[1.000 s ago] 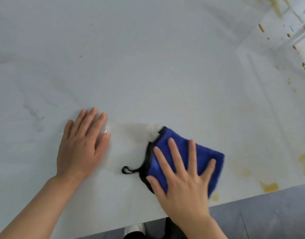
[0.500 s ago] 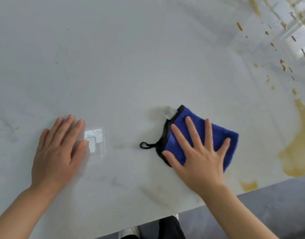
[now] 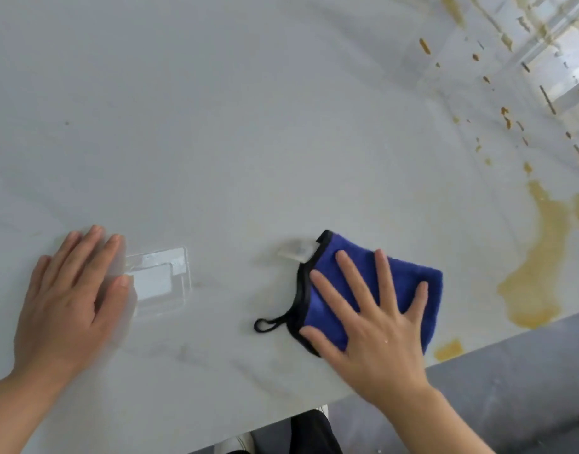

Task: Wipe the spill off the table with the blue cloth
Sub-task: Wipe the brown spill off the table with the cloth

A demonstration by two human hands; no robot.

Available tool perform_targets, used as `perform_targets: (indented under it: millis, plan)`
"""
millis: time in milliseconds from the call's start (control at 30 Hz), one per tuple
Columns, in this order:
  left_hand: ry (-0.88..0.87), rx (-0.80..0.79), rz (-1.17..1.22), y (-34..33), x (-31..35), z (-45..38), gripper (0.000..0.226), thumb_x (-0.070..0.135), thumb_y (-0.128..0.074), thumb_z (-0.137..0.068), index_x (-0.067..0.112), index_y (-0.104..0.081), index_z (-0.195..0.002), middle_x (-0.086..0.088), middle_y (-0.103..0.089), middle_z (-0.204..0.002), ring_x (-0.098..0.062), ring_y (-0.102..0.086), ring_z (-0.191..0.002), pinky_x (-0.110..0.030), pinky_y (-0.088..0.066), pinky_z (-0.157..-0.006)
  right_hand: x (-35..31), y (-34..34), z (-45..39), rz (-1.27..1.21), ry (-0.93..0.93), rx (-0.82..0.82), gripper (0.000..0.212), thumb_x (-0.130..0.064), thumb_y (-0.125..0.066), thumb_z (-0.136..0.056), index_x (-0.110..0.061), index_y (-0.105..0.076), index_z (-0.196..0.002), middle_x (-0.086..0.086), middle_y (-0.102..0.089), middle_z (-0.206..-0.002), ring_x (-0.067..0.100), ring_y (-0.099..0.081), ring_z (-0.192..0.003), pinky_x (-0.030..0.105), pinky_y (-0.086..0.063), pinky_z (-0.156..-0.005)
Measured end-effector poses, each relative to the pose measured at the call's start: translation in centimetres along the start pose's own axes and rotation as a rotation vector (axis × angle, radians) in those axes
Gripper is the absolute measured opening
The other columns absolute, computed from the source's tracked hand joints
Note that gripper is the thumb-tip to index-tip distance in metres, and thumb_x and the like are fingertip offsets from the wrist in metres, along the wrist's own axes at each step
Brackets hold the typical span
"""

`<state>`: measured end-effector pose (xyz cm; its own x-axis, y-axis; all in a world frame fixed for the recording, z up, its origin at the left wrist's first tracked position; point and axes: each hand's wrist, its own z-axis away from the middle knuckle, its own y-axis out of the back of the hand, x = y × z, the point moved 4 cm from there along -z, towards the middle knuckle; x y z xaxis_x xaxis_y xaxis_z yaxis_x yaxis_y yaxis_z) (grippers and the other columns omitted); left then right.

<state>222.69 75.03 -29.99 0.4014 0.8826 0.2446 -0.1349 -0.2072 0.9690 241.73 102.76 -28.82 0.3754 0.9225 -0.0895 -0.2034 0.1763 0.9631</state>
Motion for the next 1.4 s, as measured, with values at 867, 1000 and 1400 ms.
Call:
perform_targets:
  millis: [867, 1000, 1400]
  plan:
    - [-0.122, 0.016, -0.017, -0.4, -0.6, -0.1, 0.064, 0.042, -0.024, -0.092, -0.002, -0.044, -0.133, -0.023, -0.037, -0.146, -0.041, -0.032, -0.136, -0.061, -0.025, -0.110, 16.3, 1.5, 0.0, -0.090, -0.462, 0.007, 0.074, -0.084, -0.011, -0.075, -0.055, 0.000, -0.142, -0.019, 0.010, -0.157, 0.016, 0.022, -0.144, 0.066, 0.004, -0.111]
    - [-0.153, 0.027, -0.026, -0.6, -0.4, 0.0, 0.065, 0.040, -0.023, -0.092, -0.007, -0.044, -0.131, -0.026, -0.036, -0.145, -0.044, -0.032, -0.135, -0.065, -0.027, -0.107, 15.8, 1.4, 0.6, -0.096, -0.456, -0.019, 0.074, -0.078, -0.015, -0.075, -0.052, 0.000, -0.143, -0.017, 0.011, -0.158, 0.016, 0.025, -0.143, 0.065, 0.006, -0.111]
    - [0.077, -0.148, 0.000, -1.0, -0.4, -0.5, 0.068, 0.049, -0.021, -0.078, 0.019, -0.054, -0.129, -0.034, -0.031, -0.144, -0.049, -0.028, -0.136, -0.058, -0.017, -0.115, 15.9, 1.6, 0.3, -0.104, -0.420, -0.052, 0.079, -0.081, -0.003, -0.071, -0.050, 0.003, -0.144, -0.021, 0.025, -0.148, 0.022, 0.027, -0.142, 0.069, 0.004, -0.109]
